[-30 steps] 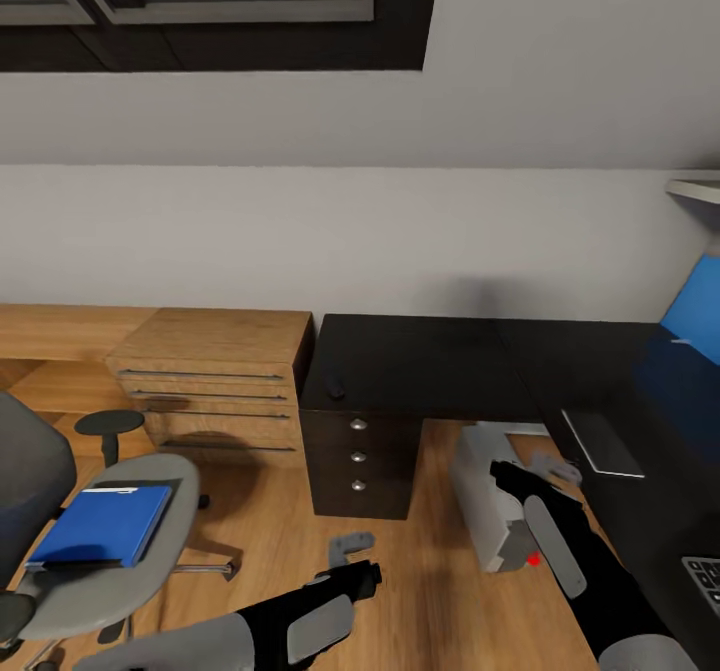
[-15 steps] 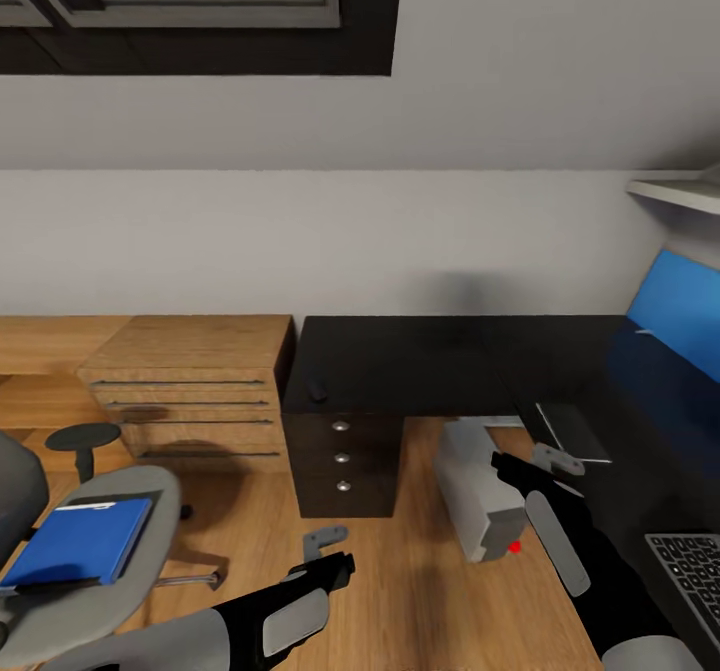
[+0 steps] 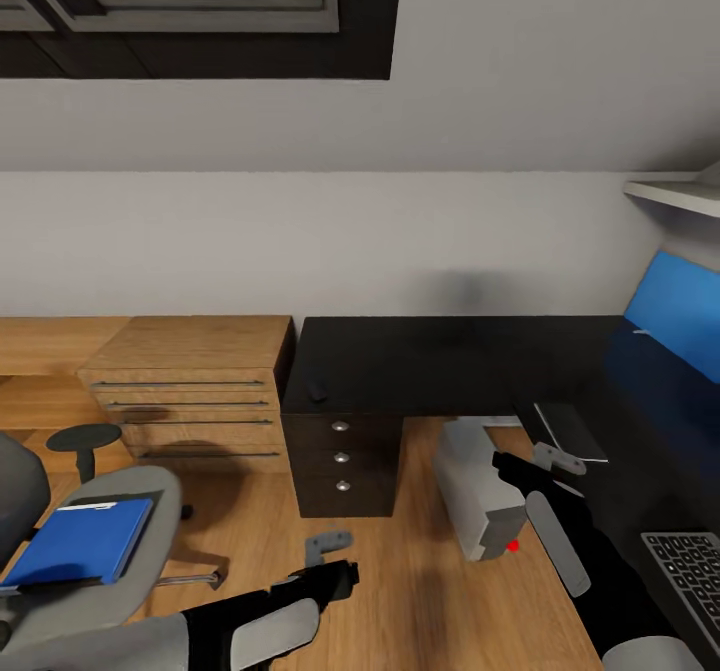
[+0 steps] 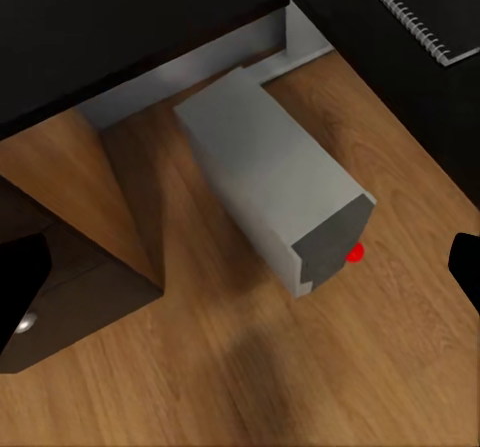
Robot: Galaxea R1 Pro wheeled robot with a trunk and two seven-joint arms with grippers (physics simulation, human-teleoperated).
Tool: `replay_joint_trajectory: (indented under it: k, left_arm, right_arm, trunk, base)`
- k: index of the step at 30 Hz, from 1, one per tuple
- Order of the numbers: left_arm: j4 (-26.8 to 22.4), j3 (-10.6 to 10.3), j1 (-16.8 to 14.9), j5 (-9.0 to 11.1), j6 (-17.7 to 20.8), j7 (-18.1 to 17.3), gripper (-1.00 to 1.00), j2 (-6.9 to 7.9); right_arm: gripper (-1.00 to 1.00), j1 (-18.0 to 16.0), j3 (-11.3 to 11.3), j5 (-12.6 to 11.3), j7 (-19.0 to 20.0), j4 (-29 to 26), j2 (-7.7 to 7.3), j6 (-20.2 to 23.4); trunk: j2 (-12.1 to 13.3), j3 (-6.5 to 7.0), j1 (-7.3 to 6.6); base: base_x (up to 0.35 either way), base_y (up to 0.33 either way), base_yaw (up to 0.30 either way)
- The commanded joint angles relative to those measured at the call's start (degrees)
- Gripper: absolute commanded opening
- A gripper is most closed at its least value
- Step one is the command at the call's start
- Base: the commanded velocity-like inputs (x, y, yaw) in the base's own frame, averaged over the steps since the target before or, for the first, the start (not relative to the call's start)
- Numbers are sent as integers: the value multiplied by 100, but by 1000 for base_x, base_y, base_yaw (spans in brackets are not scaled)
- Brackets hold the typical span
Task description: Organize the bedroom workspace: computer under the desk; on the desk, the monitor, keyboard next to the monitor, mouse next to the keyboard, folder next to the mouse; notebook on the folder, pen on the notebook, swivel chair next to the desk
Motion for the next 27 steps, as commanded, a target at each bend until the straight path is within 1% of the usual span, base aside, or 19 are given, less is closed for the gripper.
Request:
replay_joint_trajectory:
  k: [1,2,4,5,6,7,8,12,15,20,23,27]
  left_arm:
    - [-1044,54,-11,37,248,293,100,515]
    - [-1472,85,-11,34,359,430,100,723]
    - [-2167,133,-11,30,520,697,100,1053]
    - [-2660,166,-11,29,628,937,100,1284]
    - [-2979,186,-11,30,700,1133,100,1428]
    - [-3148,287,-11,51,802,1408,100,1573]
    - [-3107,304,-11,53,808,1422,100,1563]
    - [-2877,375,-11,61,825,1471,100,1448]
    - [-2819,384,-11,58,821,1487,100,1417]
    - [-2692,379,-11,37,786,1495,100,1368]
    - [-2417,373,-11,18,575,1489,100,1259]
    - [-2127,363,-11,5,343,1478,100,1147]
  right_arm:
    - [100,-5,18,-47,-55,-9,-9,8]
    - [100,-5,17,-46,-55,-7,-8,6]
    - [100,-7,17,-45,-55,-4,-6,3]
    - [100,-6,16,-45,-55,-3,-7,1]
    - [100,-5,16,-45,-55,-2,-7,0]
    - [100,-6,16,-44,-55,0,-5,-9]
    - [100,-6,16,-44,-55,0,-7,-9]
    - [100,-5,16,-44,-55,0,-11,-8]
    - [100,-4,16,-37,-55,0,-21,-10]
    - [100,-4,16,21,-43,6,-138,-18]
    - [100,-6,19,35,-33,18,-232,-19]
    - [100,-5,23,37,-25,24,-273,-19]
  trunk:
    - [-13,-13,4]
    - [-13,-13,4]
    - [-13,-13,4]
    - [-13,-13,4]
    - [-13,-13,4]
    - [-13,-13,4]
    - [-13,-13,4]
    - [-13,-13,4]
    - [-13,-13,4]
    - [-13,-13,4]
    - [-13,-13,4]
    - [-13,-13,4]
  base:
    - [0,0,0]
    - [0,0,0]
    - [0,0,0]
    - [0,0,0]
    - [0,0,0]
    - [0,0,0]
    - [0,0,0]
    - [0,0,0]
    - [0,0,0]
    - [0,0,0]
    - [0,0,0]
    - [0,0,0]
